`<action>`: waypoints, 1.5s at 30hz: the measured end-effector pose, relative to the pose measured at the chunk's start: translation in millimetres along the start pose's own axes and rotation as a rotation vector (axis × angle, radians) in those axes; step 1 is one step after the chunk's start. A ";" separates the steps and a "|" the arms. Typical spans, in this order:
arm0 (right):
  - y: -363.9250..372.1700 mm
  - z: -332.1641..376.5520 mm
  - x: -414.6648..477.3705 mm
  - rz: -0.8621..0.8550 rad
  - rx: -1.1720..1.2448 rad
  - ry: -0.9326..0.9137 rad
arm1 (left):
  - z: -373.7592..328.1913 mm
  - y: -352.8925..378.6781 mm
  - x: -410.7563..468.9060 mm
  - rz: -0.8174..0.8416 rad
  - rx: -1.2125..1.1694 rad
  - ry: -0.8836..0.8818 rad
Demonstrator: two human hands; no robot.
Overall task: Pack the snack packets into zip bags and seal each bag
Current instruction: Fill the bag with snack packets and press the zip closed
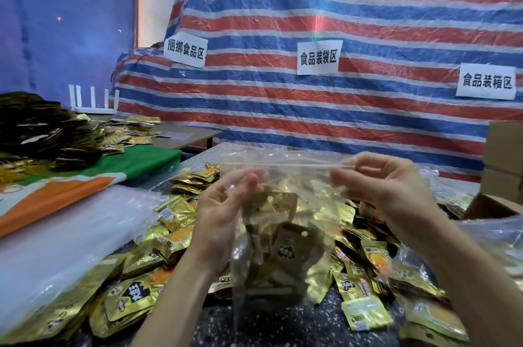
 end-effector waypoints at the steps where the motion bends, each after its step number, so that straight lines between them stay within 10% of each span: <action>1: 1.6 -1.2 0.7 -0.022 0.060 0.005 | -0.5 -0.6 0.2 -0.002 0.010 0.024; 26: -25.4 -30.9 4.9 -0.209 0.327 0.021 | -12.1 26.2 29.8 -0.046 0.419 0.437; 38: -15.2 -36.9 -10.8 -0.360 -0.189 0.091 | 13.2 31.9 14.1 -0.004 0.448 0.420; 45: 39.3 10.4 -23.7 -0.345 -0.812 -0.409 | 21.4 42.9 4.7 0.145 0.488 0.383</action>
Point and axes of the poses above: each hand's wrist, its own x-axis towards the middle knuckle, its own y-axis out of the palm, z = x × y, the point moved 2 cm from there along x, towards the middle knuckle, and after that the axes turned 8 degrees about -x, right-handed, at the moved point
